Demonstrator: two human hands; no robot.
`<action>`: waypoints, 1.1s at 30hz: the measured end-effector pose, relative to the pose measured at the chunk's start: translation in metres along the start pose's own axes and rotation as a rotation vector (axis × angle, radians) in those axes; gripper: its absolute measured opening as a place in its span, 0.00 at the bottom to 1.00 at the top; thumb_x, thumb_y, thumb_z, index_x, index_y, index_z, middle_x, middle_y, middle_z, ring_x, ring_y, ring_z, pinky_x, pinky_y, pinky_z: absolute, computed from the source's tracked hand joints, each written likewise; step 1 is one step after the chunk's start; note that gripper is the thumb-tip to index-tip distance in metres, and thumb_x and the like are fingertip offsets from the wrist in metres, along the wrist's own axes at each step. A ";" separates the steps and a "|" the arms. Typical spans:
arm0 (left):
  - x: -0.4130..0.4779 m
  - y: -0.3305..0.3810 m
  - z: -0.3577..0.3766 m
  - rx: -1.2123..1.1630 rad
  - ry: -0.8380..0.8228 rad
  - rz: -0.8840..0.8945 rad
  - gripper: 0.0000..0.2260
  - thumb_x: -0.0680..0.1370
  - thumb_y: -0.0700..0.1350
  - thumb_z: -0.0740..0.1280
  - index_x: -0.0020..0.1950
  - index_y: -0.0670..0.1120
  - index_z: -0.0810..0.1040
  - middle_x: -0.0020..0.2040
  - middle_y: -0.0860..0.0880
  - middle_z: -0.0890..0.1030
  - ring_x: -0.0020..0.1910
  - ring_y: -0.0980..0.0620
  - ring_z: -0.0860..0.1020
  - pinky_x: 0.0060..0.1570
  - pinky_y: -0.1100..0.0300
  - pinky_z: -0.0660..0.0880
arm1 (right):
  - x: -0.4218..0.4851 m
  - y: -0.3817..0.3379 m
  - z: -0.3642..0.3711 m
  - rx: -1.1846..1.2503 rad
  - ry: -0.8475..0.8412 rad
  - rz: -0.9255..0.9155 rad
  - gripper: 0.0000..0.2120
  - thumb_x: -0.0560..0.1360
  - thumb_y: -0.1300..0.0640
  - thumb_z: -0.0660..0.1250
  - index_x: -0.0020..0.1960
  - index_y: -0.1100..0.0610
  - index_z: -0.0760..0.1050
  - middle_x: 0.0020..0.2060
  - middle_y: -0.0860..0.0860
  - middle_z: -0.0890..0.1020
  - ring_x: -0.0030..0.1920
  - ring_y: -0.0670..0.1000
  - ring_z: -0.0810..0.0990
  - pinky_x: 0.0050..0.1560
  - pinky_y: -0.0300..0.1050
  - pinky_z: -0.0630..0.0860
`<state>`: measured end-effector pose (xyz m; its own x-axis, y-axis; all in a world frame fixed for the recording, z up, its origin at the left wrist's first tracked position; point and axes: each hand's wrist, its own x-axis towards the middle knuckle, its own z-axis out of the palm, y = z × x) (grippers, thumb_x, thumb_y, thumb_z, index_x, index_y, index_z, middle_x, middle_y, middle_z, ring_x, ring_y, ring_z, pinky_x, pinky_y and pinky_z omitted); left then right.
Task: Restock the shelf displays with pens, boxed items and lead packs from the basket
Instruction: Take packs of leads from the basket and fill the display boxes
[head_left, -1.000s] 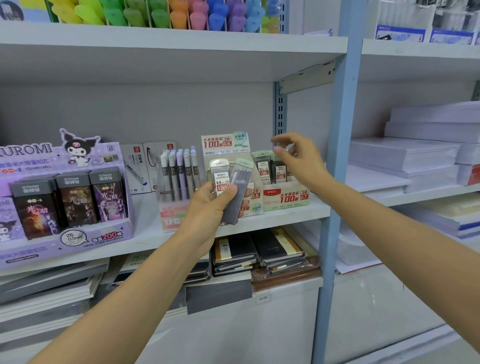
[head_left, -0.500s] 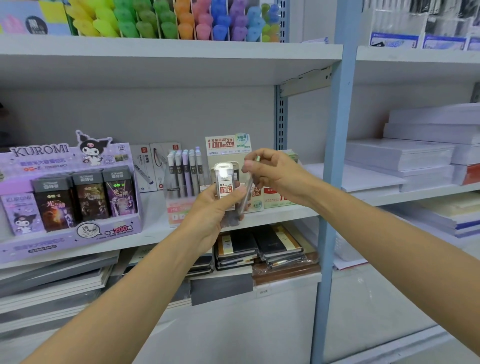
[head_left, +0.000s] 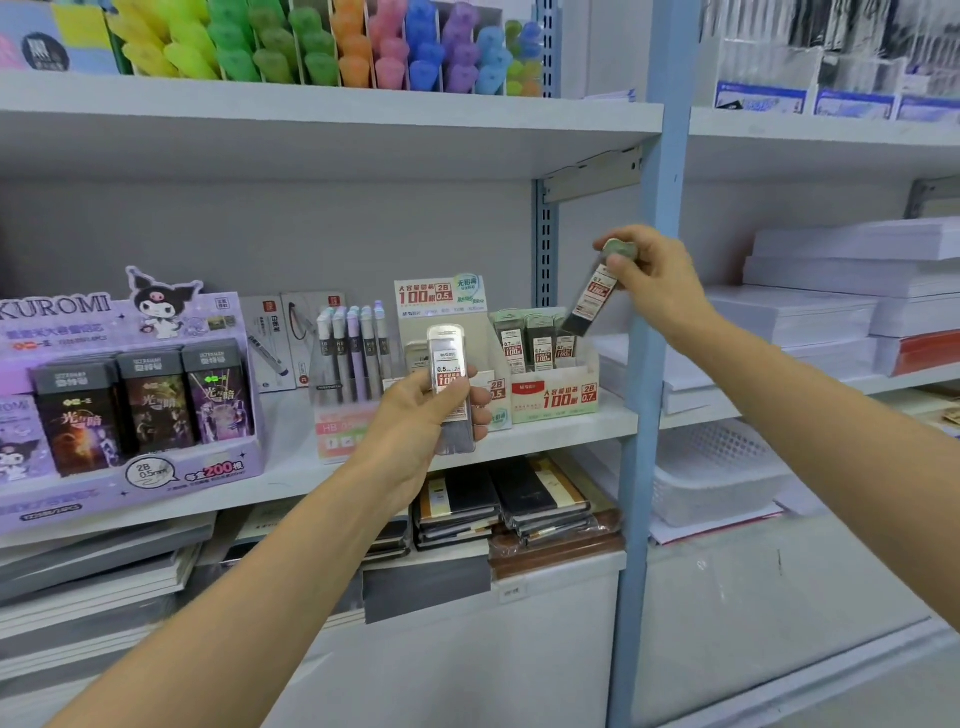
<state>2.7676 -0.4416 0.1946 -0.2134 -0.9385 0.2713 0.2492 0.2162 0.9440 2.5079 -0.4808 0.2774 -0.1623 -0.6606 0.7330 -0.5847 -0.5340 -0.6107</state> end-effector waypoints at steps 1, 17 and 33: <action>0.000 -0.001 0.001 0.011 -0.011 0.009 0.06 0.81 0.40 0.63 0.55 0.47 0.77 0.40 0.47 0.85 0.37 0.53 0.83 0.37 0.61 0.80 | 0.000 0.004 0.000 -0.057 0.004 -0.008 0.10 0.80 0.65 0.61 0.57 0.58 0.78 0.54 0.54 0.80 0.53 0.53 0.80 0.57 0.49 0.78; 0.004 -0.010 -0.011 0.046 0.037 -0.010 0.11 0.77 0.38 0.69 0.57 0.47 0.79 0.48 0.46 0.86 0.42 0.48 0.85 0.38 0.57 0.81 | -0.004 0.045 0.043 -0.363 -0.280 0.034 0.12 0.81 0.62 0.59 0.61 0.57 0.78 0.55 0.56 0.81 0.50 0.53 0.78 0.40 0.37 0.71; -0.009 -0.008 -0.016 0.794 0.167 0.414 0.13 0.77 0.40 0.68 0.61 0.49 0.76 0.53 0.54 0.80 0.52 0.55 0.78 0.51 0.61 0.76 | -0.045 -0.033 0.087 0.264 -0.524 -0.103 0.08 0.79 0.58 0.65 0.57 0.57 0.77 0.48 0.51 0.83 0.45 0.46 0.82 0.44 0.37 0.78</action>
<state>2.7824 -0.4394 0.1819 -0.0971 -0.7582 0.6447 -0.4618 0.6081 0.6457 2.6038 -0.4791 0.2382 0.3377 -0.7350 0.5879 -0.3486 -0.6779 -0.6473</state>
